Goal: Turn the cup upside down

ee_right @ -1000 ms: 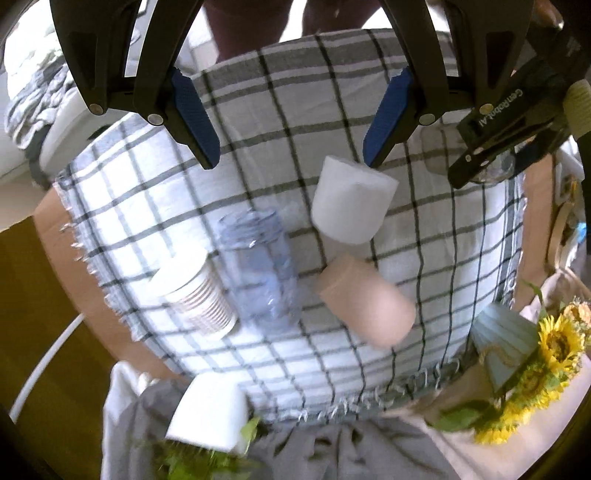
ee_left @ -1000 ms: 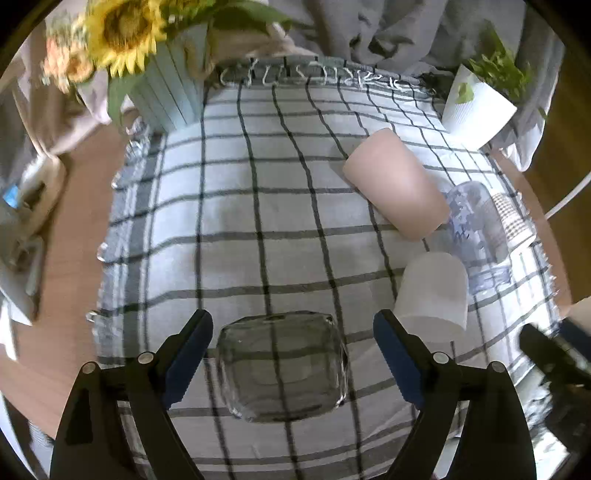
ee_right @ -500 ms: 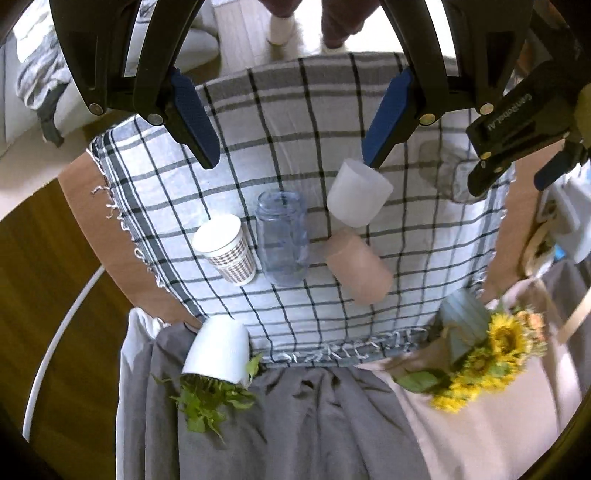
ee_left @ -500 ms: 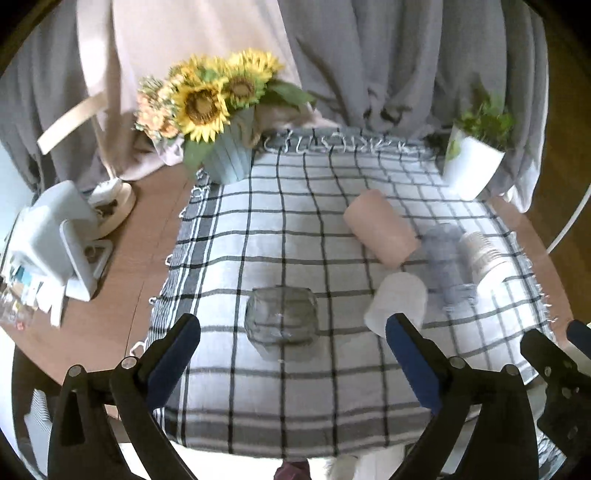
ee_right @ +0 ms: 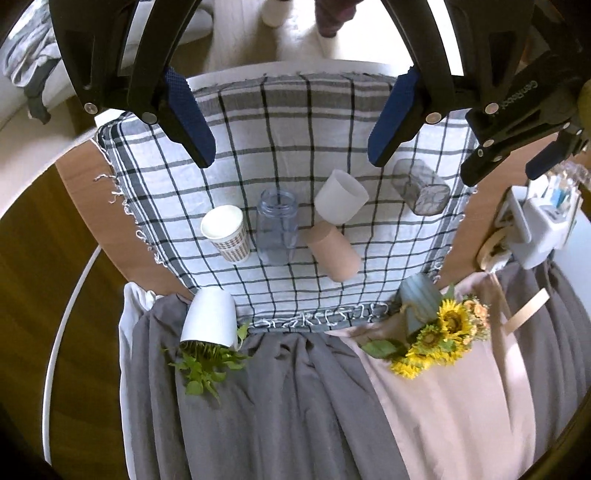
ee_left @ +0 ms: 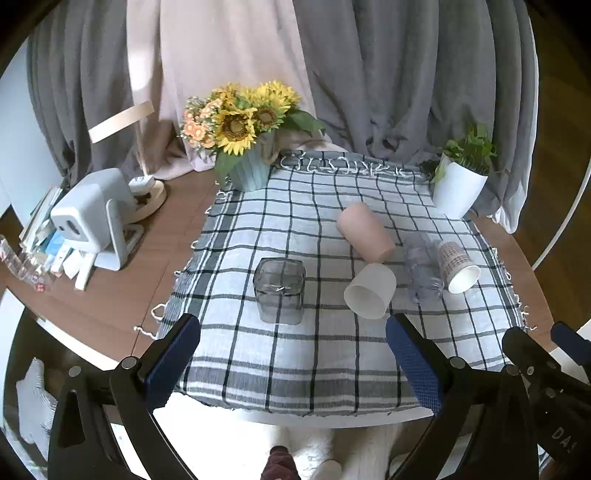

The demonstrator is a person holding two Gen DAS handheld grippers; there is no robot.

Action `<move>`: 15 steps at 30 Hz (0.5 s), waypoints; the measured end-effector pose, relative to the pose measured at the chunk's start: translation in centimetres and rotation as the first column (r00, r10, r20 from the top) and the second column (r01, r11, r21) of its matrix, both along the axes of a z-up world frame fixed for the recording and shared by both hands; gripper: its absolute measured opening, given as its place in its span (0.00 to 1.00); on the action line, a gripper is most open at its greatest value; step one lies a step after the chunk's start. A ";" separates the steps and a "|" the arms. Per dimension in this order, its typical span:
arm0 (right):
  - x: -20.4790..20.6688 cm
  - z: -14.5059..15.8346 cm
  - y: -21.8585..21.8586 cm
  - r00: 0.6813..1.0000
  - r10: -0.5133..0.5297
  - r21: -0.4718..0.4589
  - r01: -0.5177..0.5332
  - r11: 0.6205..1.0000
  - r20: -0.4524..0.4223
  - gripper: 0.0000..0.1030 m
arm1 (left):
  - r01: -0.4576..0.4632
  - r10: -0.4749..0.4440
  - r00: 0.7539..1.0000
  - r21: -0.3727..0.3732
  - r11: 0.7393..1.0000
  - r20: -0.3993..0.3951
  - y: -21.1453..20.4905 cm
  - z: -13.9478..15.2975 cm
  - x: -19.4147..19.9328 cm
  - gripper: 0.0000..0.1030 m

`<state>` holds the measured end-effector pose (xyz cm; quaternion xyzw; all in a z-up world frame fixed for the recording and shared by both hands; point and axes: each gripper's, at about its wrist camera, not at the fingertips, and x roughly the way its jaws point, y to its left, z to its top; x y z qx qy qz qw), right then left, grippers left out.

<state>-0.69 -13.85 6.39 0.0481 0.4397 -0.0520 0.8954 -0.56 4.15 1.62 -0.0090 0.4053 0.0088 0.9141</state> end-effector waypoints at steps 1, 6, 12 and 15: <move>-0.4 0.1 0.0 1.000 0.005 0.005 -0.005 1.000 0.002 0.82 | -0.004 0.004 1.000 -0.003 1.000 0.003 0.0 0.1 -0.3 1.00; -1.5 0.4 -0.4 1.000 0.023 0.022 -0.024 0.999 0.011 0.82 | -0.019 0.019 1.000 0.004 1.000 0.025 -0.3 0.9 -1.9 1.00; -2.5 0.5 -0.8 0.999 0.032 0.036 -0.032 0.999 0.013 0.82 | -0.029 0.029 0.999 0.006 1.000 0.033 -0.7 1.2 -3.0 1.00; -2.7 0.5 -0.9 0.999 0.033 0.039 -0.033 0.999 0.016 0.82 | -0.033 0.032 0.999 0.006 0.999 0.035 -0.7 1.3 -3.1 1.00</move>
